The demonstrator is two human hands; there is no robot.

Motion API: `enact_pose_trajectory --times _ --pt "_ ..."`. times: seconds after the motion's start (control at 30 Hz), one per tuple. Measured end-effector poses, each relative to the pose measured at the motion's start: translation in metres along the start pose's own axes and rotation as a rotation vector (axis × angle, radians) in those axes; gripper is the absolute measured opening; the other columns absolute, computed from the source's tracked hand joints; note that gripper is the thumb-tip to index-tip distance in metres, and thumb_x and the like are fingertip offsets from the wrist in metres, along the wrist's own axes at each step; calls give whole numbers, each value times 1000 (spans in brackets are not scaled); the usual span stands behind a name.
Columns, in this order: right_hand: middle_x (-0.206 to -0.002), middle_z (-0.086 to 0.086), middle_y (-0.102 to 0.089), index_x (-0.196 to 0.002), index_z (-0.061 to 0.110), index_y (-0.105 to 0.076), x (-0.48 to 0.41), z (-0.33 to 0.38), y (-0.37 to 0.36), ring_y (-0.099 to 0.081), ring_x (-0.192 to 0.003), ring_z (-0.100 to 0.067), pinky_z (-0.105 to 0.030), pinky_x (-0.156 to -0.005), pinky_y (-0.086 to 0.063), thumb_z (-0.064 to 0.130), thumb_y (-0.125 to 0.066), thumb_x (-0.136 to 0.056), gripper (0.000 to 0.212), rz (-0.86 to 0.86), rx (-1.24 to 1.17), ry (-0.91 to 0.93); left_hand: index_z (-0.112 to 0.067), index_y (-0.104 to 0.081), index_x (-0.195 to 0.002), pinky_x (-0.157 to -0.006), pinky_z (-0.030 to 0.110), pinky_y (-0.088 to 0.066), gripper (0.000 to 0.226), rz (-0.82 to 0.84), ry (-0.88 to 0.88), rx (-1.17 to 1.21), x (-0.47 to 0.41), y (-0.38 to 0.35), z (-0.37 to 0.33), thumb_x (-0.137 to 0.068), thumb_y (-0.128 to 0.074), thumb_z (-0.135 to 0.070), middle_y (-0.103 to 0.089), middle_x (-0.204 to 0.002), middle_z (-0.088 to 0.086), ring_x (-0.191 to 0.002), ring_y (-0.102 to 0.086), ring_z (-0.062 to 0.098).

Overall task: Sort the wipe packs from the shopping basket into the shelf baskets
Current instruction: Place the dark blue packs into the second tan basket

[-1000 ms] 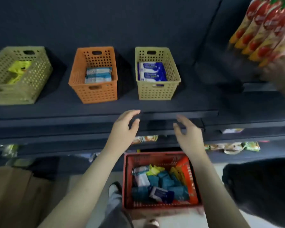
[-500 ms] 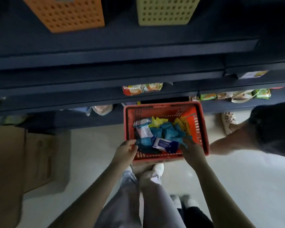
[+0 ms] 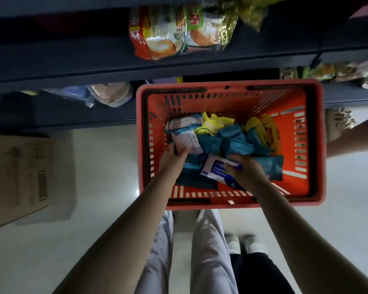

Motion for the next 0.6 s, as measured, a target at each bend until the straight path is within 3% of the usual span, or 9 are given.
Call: enact_pose_trajectory --times 0.1,0.17,0.27,0.37,0.47,0.6 --pt "-122 -2 -63 -124 19 -59 -12 -11 -8 -59 -104 -17 -24 -76 -45 32 -60 -92 35 -75 -9 45 -18 -46 -137 -83 25 -39 54 -17 116 79 -21 -15 4 -90 -64 -36 -56 -135 2 -120 -55 22" --pt "-119 -2 -64 -121 18 -62 -17 -17 -10 -59 -106 -20 -30 -83 -46 31 -64 -89 34 -80 -26 49 -19 -44 -140 -86 28 -41 61 -53 173 77 -31 -22 5 -87 -66 -42 -53 -139 3 -123 -53 25" --pt "-114 -2 -66 -116 17 -65 -20 -22 -9 -60 -101 -18 -28 -80 -45 28 -70 -85 33 -70 -21 85 -18 -43 -142 -83 30 -43 69 -89 228 120 -41 -27 7 -85 -67 -47 -53 -137 6 -121 -53 26" --pt "-112 1 -67 -114 21 -67 -26 -25 -10 -60 -102 -19 -33 -86 -48 32 -72 -83 33 -47 -12 58 -17 -47 -139 -86 35 -50 64 -94 275 223 -48 -30 9 -84 -69 -41 -57 -132 8 -114 -57 27" --pt "-115 4 -66 -109 32 -69 -31 -26 -15 -55 -111 -25 -44 -96 -43 44 -69 -82 30 14 147 16 -16 -54 -133 -92 45 -53 52 -118 263 285 -49 -34 10 -86 -70 -33 -62 -126 9 -110 -60 28" --pt "-114 5 -62 -104 32 -72 -27 -23 -17 -47 -114 -24 -35 -89 -33 47 -68 -82 27 37 238 -15 -15 -59 -126 -96 45 -50 42 -86 296 396 -48 -35 9 -87 -70 -23 -61 -123 4 -114 -57 26"
Point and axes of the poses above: each hand's wrist, its own x-axis away from the middle knuckle, its own y-axis out of the back of the hand, z = x × y, the point moved 1 cm from there along -x, towards the middle knuckle
